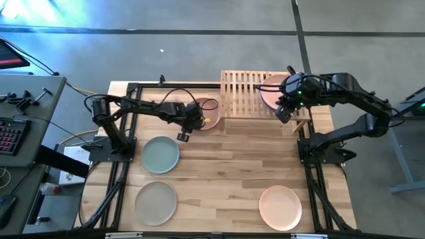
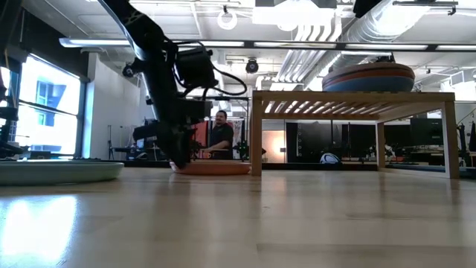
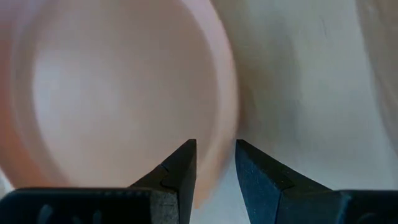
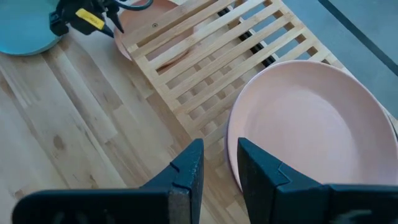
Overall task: Place and stack plates onto a shelf
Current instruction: Put the light orange plate on the shelf
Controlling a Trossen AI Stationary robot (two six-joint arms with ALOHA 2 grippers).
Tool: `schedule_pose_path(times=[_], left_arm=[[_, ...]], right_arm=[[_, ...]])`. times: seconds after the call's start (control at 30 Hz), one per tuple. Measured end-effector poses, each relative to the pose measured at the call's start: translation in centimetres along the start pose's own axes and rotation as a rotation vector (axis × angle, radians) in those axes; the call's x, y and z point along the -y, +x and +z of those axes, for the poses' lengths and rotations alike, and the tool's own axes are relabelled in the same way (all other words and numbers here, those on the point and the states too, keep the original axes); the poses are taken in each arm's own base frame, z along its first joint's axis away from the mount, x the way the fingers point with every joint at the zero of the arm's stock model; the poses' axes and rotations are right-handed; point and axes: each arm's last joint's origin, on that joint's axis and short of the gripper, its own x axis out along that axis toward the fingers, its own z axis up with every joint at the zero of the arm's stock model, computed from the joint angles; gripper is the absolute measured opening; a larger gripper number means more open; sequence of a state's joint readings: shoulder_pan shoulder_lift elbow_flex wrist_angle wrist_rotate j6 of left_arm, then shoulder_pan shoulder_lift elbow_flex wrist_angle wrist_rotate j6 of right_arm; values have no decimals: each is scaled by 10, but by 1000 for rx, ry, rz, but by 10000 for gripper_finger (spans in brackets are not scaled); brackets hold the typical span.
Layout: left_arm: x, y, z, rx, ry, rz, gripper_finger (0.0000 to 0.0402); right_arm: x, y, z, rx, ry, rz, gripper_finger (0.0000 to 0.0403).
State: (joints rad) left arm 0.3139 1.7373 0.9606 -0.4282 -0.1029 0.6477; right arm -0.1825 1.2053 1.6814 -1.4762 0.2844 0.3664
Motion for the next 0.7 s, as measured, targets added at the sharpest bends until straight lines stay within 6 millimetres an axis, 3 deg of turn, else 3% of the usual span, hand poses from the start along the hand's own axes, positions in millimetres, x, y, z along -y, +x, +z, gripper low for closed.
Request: schedule_pose_path(times=[0.47, 0.7], left_arm=[[-3, 13, -4, -29, 4, -20, 98], [-1, 13, -5, -37, 7, -32, 35]], right_arm=[[0, 0, 0, 0, 56, -1, 74], [0, 0, 0, 5, 64, -14, 74]])
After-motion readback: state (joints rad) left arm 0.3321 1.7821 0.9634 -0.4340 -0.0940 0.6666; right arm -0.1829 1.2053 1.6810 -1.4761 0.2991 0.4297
